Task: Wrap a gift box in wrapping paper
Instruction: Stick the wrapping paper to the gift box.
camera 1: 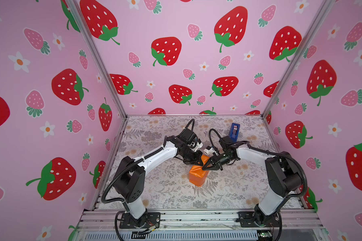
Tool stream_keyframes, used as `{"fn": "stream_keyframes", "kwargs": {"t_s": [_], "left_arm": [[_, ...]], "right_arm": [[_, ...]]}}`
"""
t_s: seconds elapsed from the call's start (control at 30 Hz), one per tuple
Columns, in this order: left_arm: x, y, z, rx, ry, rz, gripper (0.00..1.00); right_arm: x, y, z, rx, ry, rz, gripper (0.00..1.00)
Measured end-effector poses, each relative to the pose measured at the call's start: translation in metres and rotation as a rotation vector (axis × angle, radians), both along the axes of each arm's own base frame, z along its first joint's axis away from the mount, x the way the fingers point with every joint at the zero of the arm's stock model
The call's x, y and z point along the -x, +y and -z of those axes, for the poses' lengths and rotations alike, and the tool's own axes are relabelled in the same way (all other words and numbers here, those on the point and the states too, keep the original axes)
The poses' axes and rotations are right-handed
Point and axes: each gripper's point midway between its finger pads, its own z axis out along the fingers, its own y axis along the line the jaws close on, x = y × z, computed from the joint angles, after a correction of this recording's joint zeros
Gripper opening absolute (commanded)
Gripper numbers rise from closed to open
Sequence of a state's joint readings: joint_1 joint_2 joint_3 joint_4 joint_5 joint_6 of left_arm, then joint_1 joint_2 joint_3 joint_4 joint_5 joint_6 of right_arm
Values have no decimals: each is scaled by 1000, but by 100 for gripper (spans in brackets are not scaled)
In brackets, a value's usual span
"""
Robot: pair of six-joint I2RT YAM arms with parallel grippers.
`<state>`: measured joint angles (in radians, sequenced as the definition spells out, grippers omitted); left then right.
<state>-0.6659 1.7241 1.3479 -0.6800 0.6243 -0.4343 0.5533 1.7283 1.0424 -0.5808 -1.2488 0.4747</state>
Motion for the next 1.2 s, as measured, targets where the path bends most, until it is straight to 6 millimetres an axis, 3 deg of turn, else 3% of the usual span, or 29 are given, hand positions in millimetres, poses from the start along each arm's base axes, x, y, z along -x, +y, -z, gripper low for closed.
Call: {"fn": "stream_keyframes", "kwargs": {"t_s": [0.1,0.23,0.57,1.03,1.2], "left_arm": [[0,0,2,7,-6,8,0],[1,-1,2,23,-11,17,0],[2,-2,2,36,-12,23,0],[2,-2,2,36,-14,25,0],[2,-2,2,36,-14,26,0]], "right_arm": [[0,0,0,3,0,2,13],[1,0,-8,9,-7,12,19],[10,-10,-23,41,-40,54,14],[26,-25,0,104,-17,78,8],[30,-29,11,125,-2,90,14]]}}
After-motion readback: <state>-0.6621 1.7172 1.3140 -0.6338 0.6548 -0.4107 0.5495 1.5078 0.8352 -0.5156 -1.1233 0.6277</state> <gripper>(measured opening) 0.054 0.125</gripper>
